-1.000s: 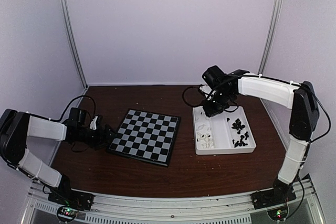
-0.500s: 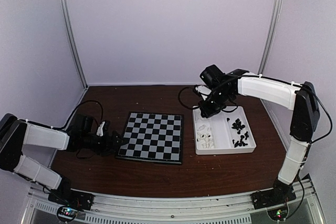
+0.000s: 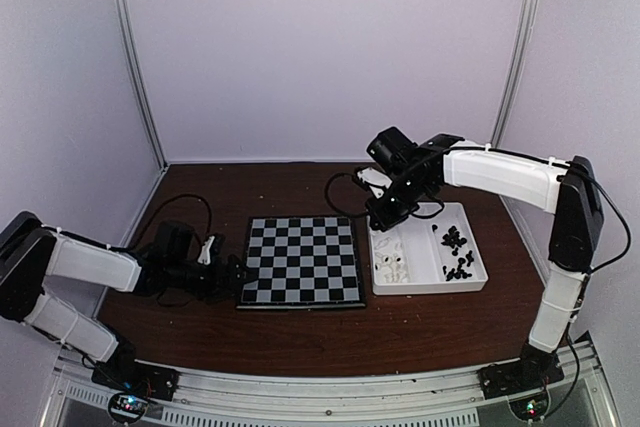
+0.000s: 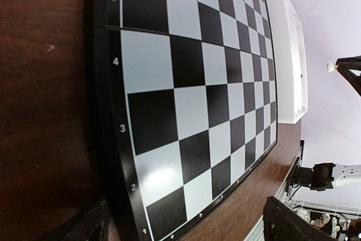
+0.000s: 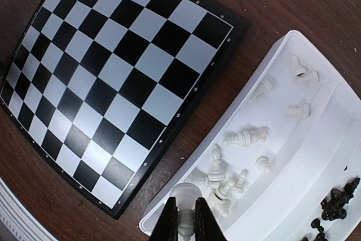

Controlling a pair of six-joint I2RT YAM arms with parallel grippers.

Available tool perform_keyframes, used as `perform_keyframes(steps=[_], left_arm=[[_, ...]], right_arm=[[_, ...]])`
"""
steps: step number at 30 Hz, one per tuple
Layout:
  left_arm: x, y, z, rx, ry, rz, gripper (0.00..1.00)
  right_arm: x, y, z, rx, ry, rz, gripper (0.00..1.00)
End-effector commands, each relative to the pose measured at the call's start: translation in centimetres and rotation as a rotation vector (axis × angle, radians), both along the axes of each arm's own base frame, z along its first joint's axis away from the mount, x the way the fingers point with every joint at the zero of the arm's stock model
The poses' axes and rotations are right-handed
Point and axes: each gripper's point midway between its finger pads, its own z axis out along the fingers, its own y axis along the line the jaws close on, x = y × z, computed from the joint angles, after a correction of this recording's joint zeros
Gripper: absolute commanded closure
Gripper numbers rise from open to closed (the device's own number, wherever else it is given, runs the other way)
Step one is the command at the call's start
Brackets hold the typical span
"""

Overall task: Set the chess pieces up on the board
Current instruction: Place the chess piece on the chessboard.

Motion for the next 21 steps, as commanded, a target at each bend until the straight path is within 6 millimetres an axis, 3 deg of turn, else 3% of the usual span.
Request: perform_keyframes(steps=[1, 6, 10, 14, 21], left_arm=[[0.1, -1.0, 0.4, -0.014, -0.03, -0.019, 0.06], [1.1, 0.2, 2.0, 0.117, -0.113, -0.026, 0.04], [1.4, 1.5, 3.9, 0.218, -0.173, -0.031, 0.03], [1.5, 1.8, 5.4, 0.248, -0.226, -0.05, 0.02], [2.1, 2.0, 5.7, 0.272, -0.257, -0.043, 0.02]], right_arm=[[-0.9, 1.9, 0.3, 0.061, 0.046, 0.057, 0.89], [-4.5, 5.7, 2.4, 0.31, 0.195, 0.214, 0.88], [-5.5, 6.3, 3.6, 0.362, 0.211, 0.257, 0.86], [-5.9, 5.1, 2.3, 0.275, 0.225, 0.247, 0.86], [-8.1, 4.1, -0.8, 0.005, 0.179, 0.248, 0.87]])
